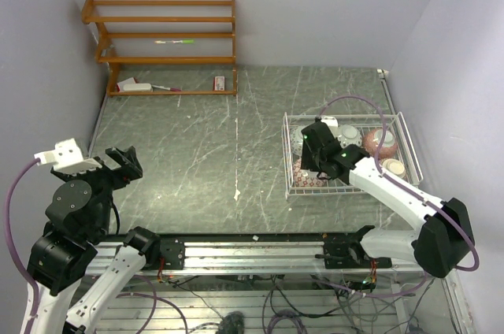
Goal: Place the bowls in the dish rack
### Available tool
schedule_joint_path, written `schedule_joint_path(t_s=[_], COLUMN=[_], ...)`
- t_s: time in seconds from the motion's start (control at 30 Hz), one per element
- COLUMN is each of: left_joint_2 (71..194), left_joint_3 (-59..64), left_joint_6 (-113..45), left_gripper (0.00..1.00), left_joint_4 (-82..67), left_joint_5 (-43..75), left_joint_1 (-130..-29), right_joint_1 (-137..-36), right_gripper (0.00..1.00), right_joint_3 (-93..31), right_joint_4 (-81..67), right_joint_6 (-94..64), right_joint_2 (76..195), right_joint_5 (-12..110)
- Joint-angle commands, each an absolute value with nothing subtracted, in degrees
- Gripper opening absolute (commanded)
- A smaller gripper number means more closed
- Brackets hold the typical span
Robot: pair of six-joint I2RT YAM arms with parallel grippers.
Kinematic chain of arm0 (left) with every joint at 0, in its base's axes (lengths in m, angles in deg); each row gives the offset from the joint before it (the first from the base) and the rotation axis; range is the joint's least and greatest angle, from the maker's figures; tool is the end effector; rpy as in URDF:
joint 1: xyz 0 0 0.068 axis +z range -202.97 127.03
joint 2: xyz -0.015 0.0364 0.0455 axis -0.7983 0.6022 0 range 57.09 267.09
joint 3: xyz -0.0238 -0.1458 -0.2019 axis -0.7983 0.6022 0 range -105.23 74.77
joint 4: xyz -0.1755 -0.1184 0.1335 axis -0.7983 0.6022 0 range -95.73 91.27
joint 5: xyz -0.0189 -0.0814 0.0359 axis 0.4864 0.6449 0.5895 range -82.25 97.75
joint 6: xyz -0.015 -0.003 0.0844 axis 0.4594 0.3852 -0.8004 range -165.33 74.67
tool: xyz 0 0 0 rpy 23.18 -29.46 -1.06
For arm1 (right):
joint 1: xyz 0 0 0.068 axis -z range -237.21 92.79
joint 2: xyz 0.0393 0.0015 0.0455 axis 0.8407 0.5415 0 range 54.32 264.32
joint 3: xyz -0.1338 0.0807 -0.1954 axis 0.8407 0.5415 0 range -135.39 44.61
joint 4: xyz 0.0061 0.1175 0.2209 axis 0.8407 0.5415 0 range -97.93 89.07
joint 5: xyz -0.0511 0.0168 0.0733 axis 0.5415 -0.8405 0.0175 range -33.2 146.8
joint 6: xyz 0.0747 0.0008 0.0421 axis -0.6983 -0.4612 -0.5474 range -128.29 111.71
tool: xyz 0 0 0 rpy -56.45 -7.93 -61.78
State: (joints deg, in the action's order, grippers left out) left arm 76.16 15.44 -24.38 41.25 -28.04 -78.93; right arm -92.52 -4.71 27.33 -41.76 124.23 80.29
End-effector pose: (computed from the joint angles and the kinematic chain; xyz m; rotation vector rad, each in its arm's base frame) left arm 0.0788 0.0107 0.3727 -0.3894 1.6207 -0.0924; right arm 0.2273 0.1240 0.1950 0.1162 2.4298 0.0048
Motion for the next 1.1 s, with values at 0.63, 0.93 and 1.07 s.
schedule_joint_path(t_s=[0.63,0.93,1.07], left_joint_2=[82.50,85.78,86.26], left_joint_3=[15.65,16.22,17.11], left_joint_6=[-25.29,-24.67,-23.96], left_gripper=[0.99,0.99,0.99], left_joint_4=[39.19,35.97,35.75], left_joint_5=[-21.30,-19.13,-19.07], left_joint_1=[-78.55,-78.55,-78.57], right_joint_1=[-92.04,-92.07,-92.08], right_gripper=[1.00,1.00,1.00], right_joint_3=[-11.50,-17.27,-17.17], right_joint_4=[29.37,29.08,28.89], right_joint_6=[-39.84,-38.05,-37.06], right_joint_2=[119.21,120.23,118.96], right_joint_5=[80.57,79.41,79.39])
